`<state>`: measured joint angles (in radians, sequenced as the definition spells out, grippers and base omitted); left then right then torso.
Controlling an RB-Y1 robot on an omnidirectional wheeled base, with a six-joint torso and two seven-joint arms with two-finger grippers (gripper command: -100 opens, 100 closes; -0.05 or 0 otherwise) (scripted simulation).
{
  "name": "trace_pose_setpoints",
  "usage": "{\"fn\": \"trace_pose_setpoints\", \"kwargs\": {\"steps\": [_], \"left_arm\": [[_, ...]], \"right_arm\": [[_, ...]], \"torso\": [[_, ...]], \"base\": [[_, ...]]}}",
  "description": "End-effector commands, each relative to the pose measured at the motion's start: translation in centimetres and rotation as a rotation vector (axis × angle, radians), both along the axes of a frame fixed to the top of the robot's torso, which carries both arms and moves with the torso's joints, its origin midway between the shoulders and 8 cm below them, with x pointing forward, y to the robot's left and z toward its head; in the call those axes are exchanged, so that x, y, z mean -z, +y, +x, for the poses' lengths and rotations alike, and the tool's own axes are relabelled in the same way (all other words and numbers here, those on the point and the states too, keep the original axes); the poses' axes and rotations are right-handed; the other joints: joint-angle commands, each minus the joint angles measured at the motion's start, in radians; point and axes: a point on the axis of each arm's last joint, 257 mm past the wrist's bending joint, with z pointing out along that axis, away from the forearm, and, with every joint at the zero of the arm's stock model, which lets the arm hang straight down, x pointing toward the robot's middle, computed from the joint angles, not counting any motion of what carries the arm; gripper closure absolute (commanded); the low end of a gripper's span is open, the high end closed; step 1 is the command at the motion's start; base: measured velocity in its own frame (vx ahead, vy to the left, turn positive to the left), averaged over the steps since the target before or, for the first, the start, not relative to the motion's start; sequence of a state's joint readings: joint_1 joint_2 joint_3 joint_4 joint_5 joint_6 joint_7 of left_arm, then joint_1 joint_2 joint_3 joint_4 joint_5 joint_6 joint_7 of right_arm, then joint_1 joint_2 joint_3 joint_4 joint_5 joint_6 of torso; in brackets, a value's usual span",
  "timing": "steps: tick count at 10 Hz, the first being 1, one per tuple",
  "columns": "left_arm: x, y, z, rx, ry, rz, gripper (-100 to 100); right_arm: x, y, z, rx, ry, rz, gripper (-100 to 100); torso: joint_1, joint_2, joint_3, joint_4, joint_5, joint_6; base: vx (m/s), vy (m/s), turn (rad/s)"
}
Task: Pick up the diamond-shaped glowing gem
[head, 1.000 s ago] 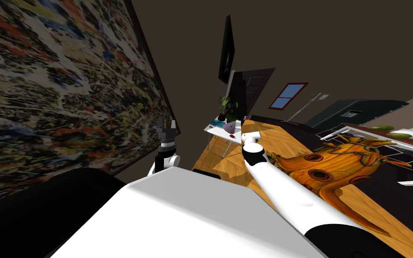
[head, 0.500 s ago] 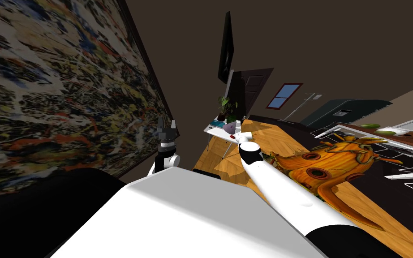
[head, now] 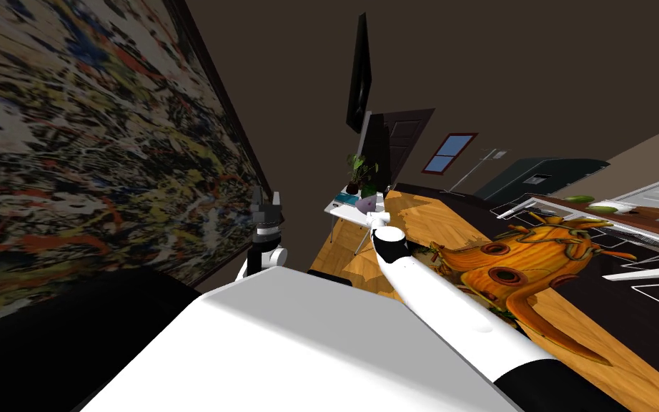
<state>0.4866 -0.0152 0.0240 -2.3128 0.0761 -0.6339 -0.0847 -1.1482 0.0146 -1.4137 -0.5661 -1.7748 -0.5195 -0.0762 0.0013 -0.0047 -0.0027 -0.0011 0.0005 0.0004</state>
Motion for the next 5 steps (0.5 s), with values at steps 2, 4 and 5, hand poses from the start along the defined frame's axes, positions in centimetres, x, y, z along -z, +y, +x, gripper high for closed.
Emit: {"fn": "trace_pose_setpoints", "kwargs": {"steps": [2,4,5], "left_arm": [[0.0,0.0,0.0,0.000,0.000,0.000,0],[0.0,0.0,0.0,0.000,0.000,0.000,0],[0.0,0.0,0.0,0.000,0.000,0.000,0]], "right_arm": [[1.4,3.8,0.1,-0.046,0.019,0.041,-100],[2.3,5.6,0.0,-0.050,0.023,0.085,-100],[1.4,3.8,0.1,-0.046,0.019,0.041,-100]], "torso": [[0.000,0.000,0.000,0.000,0.000,0.000],[0.000,-0.001,-0.001,0.000,0.000,0.000],[0.001,0.000,0.000,0.000,0.000,0.001]], "base": [[0.035,0.005,-0.013],[0.023,0.000,-0.005],[0.000,0.000,0.000]]}}
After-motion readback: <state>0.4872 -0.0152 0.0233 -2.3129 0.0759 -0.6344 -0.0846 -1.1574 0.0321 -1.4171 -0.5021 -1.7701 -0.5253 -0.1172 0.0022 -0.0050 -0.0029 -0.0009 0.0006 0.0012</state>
